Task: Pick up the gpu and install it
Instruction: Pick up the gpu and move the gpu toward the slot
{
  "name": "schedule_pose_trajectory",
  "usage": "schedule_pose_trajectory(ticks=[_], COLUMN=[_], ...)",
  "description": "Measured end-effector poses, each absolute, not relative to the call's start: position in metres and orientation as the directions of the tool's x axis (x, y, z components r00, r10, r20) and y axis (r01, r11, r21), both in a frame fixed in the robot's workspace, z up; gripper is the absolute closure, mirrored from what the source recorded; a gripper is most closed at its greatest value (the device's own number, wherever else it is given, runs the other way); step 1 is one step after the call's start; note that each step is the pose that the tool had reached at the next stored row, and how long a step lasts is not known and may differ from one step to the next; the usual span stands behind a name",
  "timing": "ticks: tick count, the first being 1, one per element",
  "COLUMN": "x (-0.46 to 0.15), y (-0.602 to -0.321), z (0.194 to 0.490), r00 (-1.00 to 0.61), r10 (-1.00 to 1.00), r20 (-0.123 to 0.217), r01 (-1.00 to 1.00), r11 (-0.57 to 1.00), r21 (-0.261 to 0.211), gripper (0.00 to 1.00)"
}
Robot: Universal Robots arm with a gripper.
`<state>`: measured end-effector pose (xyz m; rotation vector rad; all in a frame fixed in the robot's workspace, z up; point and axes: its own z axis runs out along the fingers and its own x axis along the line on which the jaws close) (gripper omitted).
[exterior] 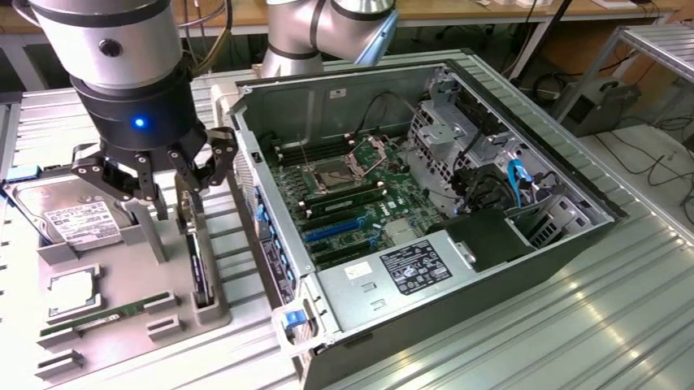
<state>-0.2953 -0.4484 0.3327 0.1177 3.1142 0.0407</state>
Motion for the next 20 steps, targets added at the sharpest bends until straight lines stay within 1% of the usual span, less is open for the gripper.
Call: schedule_pose_trajectory(ticks=[20], x=[-0.295], y=[-0.449], z=[0.295], r00=[-0.997], r10=[0.076], r20=[-0.024], r01=[0.075], r11=[0.997], r21=[0.027], gripper=[0.58])
